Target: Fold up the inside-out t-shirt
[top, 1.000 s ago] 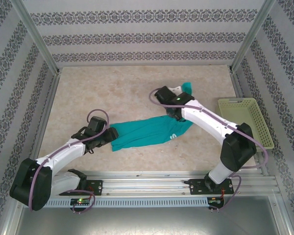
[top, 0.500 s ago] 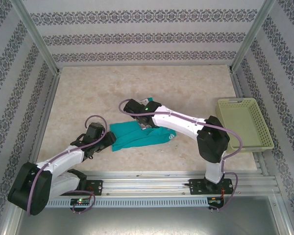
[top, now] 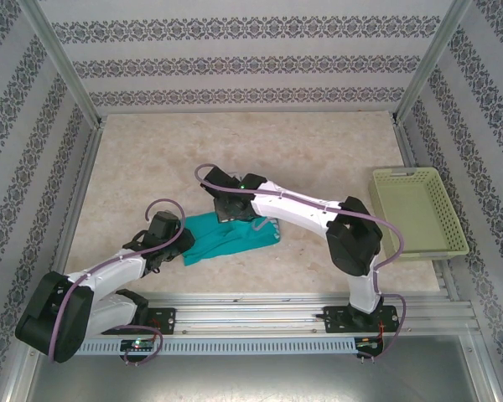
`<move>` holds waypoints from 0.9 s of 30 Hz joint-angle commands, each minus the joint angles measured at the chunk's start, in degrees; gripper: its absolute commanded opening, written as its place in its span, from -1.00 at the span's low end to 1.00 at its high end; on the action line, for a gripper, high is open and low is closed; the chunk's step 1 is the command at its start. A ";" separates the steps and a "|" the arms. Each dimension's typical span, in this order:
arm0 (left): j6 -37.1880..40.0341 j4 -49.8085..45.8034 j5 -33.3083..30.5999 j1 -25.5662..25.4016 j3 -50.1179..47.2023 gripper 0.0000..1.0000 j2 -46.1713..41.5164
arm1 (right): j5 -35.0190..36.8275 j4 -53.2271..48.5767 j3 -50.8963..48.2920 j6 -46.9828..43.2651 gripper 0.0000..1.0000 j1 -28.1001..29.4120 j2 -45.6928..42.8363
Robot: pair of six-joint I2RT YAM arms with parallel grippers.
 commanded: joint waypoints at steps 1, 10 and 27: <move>-0.23 7.13 5.15 -2.27 -0.49 -0.43 2.30 | -3.15 1.90 2.16 2.48 -0.90 1.06 1.19; -0.70 6.93 4.56 -2.34 -0.76 -0.48 1.03 | -6.52 5.39 3.39 4.67 -0.88 2.63 3.41; -4.91 -11.02 -7.38 -2.28 -0.87 -0.10 -12.81 | -10.61 4.05 8.79 2.52 -0.01 3.73 3.68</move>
